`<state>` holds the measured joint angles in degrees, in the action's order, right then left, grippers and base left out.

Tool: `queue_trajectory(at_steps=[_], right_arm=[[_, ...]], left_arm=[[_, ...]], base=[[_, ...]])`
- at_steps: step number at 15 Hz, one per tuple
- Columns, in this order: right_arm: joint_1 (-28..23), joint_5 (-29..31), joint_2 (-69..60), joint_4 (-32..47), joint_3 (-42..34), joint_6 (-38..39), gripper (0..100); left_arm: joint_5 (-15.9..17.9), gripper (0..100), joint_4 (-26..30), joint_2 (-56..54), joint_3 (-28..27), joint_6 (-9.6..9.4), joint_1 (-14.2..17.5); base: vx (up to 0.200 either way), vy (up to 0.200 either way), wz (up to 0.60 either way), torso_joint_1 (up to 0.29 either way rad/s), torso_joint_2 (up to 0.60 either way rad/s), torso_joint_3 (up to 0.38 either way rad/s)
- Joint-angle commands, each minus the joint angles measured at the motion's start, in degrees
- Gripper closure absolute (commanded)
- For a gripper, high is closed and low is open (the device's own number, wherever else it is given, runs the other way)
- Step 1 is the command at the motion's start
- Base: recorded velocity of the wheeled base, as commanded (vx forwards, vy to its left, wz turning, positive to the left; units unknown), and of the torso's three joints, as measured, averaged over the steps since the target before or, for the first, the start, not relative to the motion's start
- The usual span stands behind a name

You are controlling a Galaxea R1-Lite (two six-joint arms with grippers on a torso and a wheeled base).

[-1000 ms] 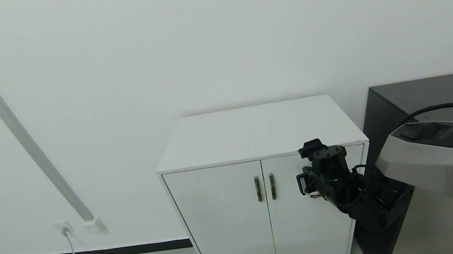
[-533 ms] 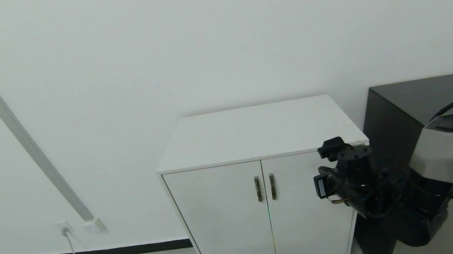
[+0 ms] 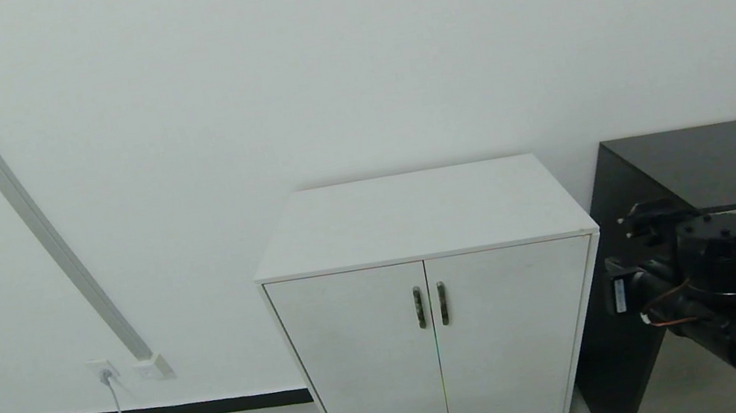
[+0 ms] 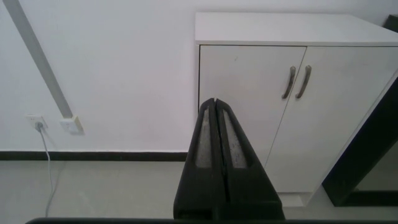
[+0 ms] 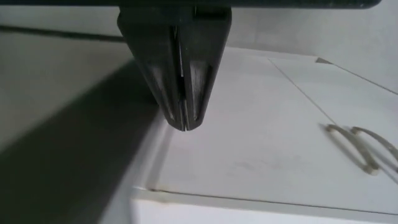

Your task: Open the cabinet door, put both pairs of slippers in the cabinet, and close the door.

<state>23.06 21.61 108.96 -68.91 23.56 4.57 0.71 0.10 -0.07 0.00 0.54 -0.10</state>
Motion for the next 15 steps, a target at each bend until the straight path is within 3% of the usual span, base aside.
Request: queue_trajectory(at_steps=[1,5,10,15], right_arm=[[-3.9,-0.2,-9.6,0.0,-7.8,0.2,100],[-7.9,-0.4,-20.7,0.4,-16.9,-0.2,100],[-12.8,-0.4,-34.1,4.8,-21.6,-2.6,100],[-12.9,-2.1,-58.1,32.2,-20.1,-3.0,100]], left_arm=[[0.0,100,0.0,0.1,0.0,-0.01,0.0],[0.0,100,0.0,0.1,0.0,-0.01,0.0],[0.0,100,0.0,0.1,0.0,-0.01,0.0],[0.0,100,0.0,0.1,-0.1,0.08,0.0]], base=[[0.000,0.000,0.00,0.000,0.00,0.000],[0.000,0.000,0.00,0.000,0.00,0.000],[0.000,0.000,0.00,0.000,0.00,0.000],[0.000,0.000,0.00,0.000,0.00,0.000]])
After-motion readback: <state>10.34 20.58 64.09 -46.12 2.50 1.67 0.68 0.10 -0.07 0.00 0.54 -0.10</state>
